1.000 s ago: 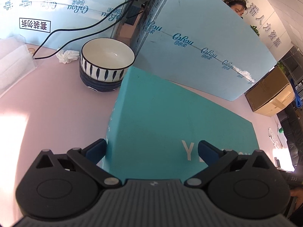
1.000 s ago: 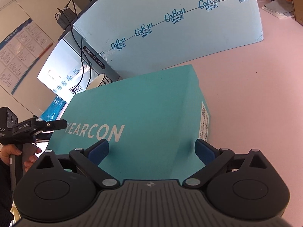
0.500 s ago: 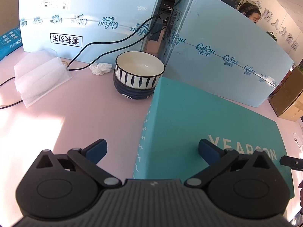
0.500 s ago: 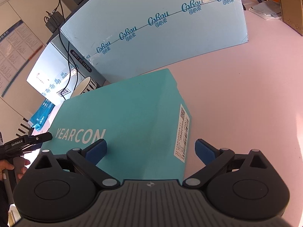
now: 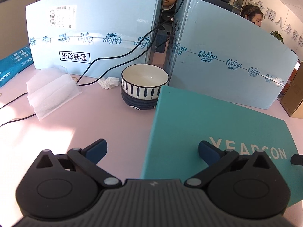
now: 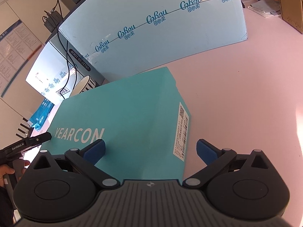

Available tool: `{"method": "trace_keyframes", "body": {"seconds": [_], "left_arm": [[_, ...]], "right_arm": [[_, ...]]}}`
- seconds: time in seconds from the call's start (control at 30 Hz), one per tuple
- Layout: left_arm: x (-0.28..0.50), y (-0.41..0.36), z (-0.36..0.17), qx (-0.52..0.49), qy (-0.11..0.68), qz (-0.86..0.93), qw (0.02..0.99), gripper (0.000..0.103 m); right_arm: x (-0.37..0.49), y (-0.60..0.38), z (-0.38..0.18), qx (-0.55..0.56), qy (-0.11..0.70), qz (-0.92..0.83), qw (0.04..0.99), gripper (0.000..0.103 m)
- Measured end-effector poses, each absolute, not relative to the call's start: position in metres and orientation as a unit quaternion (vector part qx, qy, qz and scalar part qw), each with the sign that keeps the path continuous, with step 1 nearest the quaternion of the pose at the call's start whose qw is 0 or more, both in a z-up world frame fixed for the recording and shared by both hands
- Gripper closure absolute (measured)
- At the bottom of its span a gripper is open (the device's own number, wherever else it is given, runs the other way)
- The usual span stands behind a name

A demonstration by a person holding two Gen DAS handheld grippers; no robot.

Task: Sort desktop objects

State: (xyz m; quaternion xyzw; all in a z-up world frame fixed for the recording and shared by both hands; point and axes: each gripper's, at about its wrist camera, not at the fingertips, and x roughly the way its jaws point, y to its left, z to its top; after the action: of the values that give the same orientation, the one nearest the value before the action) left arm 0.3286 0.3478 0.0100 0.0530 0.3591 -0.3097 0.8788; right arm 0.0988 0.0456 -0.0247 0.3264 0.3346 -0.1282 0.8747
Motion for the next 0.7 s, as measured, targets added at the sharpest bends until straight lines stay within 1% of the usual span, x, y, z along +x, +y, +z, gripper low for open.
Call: {"method": "trace_keyframes", "body": {"seconds": [0.23,0.53,0.7], "left_arm": [[0.31,0.346,0.026,0.007,0.305,-0.27,0.913,0.0],[0.301,0.313,0.046,-0.066,0.25,-0.324,0.91,0.0],[0.292,0.295,0.048,-0.078,0.238,-0.337,0.908,0.0]], "right_arm": [[0.087,0.05,-0.006,0.322,0.302,-0.131,0.888,0.001],[0.06,0.041,0.015,0.328,0.253,-0.179,0.892,0.001],[0.052,0.035,0.023,0.318,0.244,-0.194,0.895,0.001]]}}
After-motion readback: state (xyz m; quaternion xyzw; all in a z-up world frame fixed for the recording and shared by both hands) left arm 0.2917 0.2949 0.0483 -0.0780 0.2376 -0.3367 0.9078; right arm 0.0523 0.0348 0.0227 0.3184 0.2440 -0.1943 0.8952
